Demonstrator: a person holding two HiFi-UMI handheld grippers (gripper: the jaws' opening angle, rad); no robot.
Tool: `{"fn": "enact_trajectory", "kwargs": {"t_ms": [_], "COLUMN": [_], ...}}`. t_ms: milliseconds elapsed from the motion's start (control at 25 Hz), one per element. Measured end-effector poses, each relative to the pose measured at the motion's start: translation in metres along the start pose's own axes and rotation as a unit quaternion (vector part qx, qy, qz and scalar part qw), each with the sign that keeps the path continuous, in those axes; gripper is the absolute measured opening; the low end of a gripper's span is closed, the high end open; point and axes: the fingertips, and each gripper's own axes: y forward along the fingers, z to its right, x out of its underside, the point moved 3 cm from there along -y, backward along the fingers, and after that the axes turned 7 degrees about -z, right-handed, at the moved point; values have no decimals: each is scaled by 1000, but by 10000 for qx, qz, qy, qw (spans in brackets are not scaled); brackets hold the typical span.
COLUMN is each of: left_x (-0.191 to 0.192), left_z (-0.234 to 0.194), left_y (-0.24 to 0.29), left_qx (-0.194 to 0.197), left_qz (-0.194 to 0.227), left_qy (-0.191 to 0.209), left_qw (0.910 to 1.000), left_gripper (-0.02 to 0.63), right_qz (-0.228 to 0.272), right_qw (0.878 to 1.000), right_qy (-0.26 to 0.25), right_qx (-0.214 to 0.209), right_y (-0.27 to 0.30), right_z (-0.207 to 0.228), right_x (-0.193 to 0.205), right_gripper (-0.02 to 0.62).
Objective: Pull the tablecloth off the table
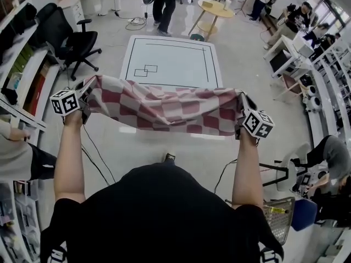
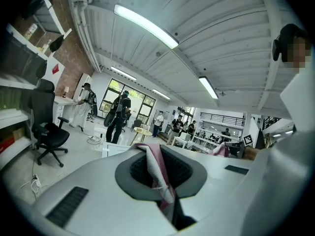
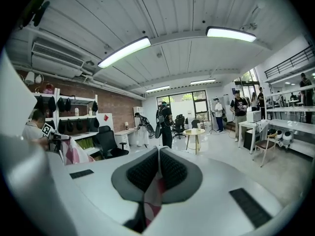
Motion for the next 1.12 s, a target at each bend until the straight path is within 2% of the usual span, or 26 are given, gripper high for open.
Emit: {"fn": "enact_trajectory", "kwargs": {"t_ms": [280, 1120], "left_x": [-10, -11], "left_z": [7, 0], "left_y": [7, 17], "left_qx": [95, 90], "left_qz": [-81, -105], "left_qy": [-351, -300], "left_qw": [9993, 9995], "left_gripper": [33, 33], "right_qz": [69, -6], "right_qw": [9996, 9998], "right_qy": [-257, -167], "right_qx": [-23, 57], "right_y": [-4, -1], "right_z": [-13, -7], "right_x": [-21, -18], "right_gripper": [29, 29]}}
